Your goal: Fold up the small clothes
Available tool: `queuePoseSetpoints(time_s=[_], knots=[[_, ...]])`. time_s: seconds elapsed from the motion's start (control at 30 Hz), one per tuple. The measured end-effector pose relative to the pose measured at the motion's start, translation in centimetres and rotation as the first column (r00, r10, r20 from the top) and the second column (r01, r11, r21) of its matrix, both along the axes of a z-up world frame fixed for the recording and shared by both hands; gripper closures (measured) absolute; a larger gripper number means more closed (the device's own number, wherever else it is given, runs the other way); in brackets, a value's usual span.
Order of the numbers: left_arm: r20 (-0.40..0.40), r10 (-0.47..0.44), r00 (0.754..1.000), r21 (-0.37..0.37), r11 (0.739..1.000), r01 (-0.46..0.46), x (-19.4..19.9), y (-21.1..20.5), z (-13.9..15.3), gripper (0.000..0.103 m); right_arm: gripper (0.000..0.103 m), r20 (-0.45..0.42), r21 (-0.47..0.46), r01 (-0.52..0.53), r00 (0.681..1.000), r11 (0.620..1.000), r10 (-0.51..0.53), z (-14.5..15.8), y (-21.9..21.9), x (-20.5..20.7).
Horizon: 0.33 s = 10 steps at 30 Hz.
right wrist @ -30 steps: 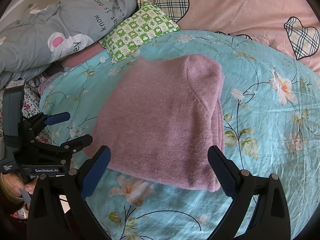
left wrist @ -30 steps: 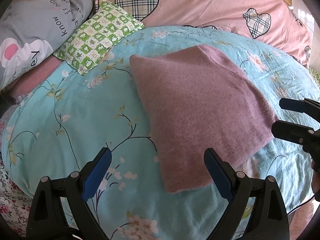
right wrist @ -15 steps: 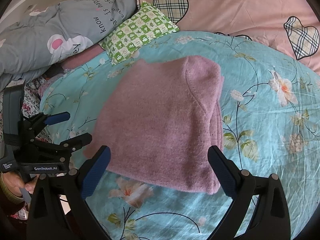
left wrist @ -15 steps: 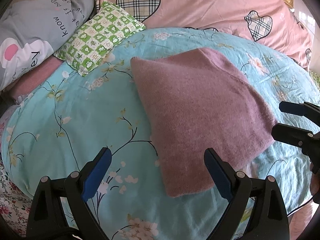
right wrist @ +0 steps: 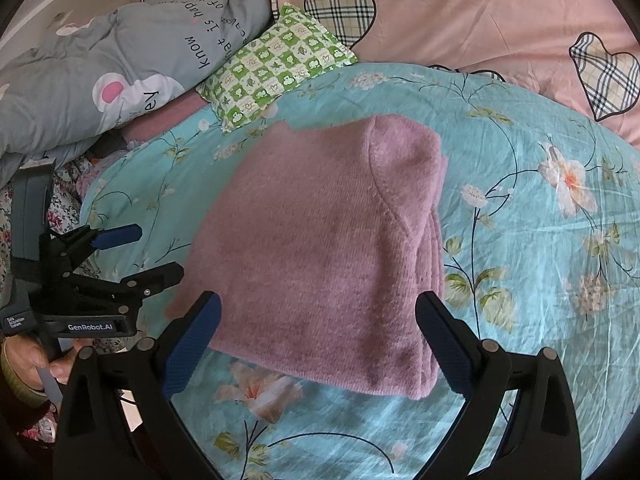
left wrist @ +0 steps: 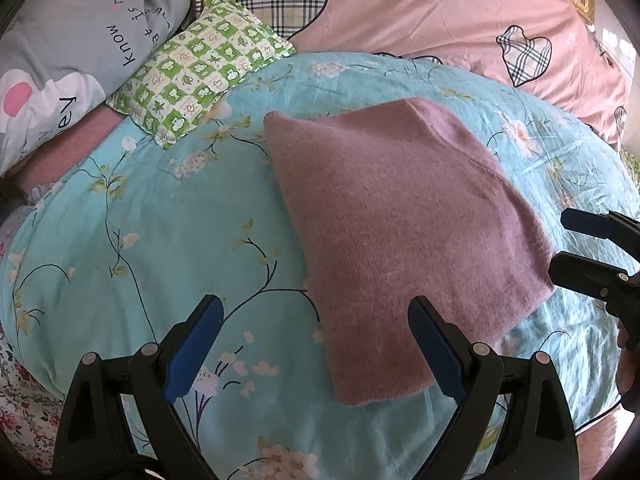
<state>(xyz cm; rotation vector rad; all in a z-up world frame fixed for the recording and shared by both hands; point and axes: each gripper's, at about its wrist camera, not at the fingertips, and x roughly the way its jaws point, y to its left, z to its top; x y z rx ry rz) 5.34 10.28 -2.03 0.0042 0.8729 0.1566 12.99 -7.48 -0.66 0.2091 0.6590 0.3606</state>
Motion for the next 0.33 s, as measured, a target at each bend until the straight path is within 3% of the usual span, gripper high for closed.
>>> queuePoseSetpoints(time_s=[0.33], knots=[[-0.007, 0.009, 1.0, 0.001, 1.0, -0.009, 0.5, 0.04, -0.02, 0.009, 0.005, -0.003, 0.005, -0.008, 1.0, 1.0, 0.008, 0.21, -0.49, 0.73]])
